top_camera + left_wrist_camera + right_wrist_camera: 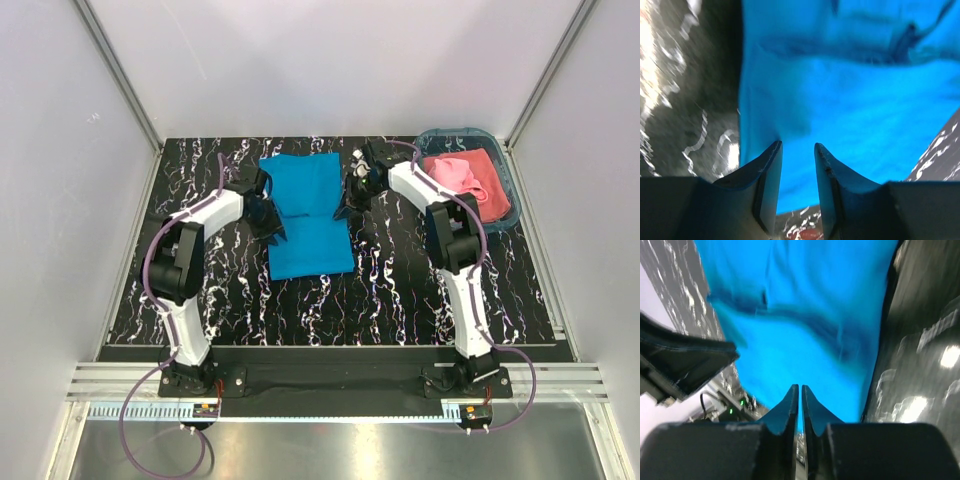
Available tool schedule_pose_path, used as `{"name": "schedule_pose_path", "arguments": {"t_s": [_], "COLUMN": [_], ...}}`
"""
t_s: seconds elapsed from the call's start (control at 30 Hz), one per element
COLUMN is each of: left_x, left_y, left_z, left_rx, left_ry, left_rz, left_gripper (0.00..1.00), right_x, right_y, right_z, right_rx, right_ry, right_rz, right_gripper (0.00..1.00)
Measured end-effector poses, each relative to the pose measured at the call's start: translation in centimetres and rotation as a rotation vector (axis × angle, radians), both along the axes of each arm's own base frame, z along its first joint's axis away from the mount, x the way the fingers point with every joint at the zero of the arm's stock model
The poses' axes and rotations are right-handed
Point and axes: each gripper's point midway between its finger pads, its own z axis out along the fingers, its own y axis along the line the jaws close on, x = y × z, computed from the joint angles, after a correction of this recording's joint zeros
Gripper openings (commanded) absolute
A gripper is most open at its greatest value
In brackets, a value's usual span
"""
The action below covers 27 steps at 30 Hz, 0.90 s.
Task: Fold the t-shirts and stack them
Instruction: Fold the tshirt
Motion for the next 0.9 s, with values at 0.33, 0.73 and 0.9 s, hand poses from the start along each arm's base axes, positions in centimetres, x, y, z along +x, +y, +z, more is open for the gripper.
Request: {"name": "schedule_pose_path", "arguments": {"t_s": [0.33, 0.73, 0.9], "left_x": [2.8, -3.7, -9.3], "left_y": [2.6, 2.2, 1.7], "left_z": [-0.2, 5.4, 2.0], "left_rx": [0.008, -0.075, -0.112], "left_ry": [-0.036, -0.163, -0.06], "left_rz": [0.008, -0.042, -0.024], "left_gripper": [0.52, 0.71, 0.74], "right_x": [4.5, -0.1, -7.7], "right_y": [-1.0, -6.8, -7.5], "right_z": [-4.4, 1.0, 2.9], "right_rx": [0.005, -0.227, -0.127], "right_ry": [0.034, -0.035, 0.0], "right_rz": [-0.041, -0.025, -0.001], "right_gripper": [0.27, 0.67, 0.69]}}
